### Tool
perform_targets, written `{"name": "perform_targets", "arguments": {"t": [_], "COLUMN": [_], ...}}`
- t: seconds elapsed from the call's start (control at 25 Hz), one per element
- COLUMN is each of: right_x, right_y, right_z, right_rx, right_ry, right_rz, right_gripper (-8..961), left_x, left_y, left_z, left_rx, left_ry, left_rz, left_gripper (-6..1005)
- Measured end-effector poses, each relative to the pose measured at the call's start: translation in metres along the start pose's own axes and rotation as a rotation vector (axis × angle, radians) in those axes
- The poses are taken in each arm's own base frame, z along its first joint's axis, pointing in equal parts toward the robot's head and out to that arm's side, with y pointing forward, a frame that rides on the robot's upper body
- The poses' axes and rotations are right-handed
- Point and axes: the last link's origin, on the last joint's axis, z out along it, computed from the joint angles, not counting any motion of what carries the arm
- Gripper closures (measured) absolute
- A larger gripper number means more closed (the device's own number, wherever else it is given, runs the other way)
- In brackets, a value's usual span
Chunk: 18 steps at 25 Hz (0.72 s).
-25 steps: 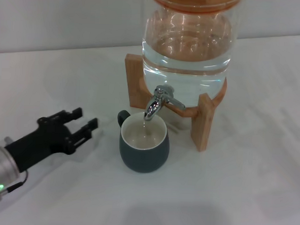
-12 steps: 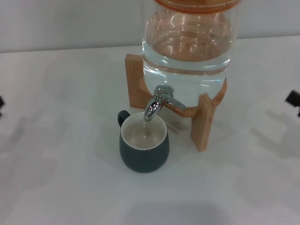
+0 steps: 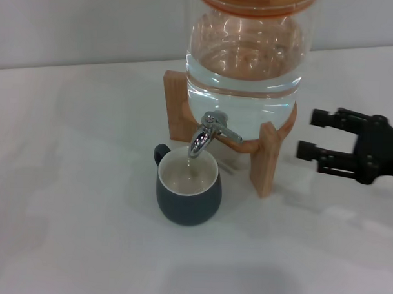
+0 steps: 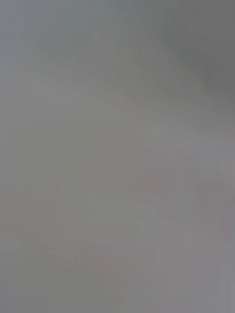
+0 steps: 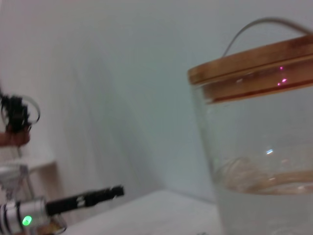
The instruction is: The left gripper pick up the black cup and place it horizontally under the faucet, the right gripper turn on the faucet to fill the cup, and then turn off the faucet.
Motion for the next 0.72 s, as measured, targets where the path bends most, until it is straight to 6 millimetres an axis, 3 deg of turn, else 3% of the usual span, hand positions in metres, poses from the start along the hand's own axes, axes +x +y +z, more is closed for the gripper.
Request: {"name": "perform_targets", "arguments": {"t": [0.32, 0.72], "right_x": [-0.022, -0.020], "right_y": [0.010, 0.019], "right_z": [0.032, 0.061], "right_rx": [-0.063, -0.099], "right_ry": [0.093, 0.191], "right_rz": [-0.033, -0.034], "right_gripper": [162, 162], "left_x": [-0.001, 0.000], "left_y": [0.002, 0.002], "left_z": [0.002, 0.003], "left_rx": [-0.003, -0.006], "left_ry": [0.002, 0.005], "left_rz": [-0.001, 0.000], "left_gripper": [467, 467]}}
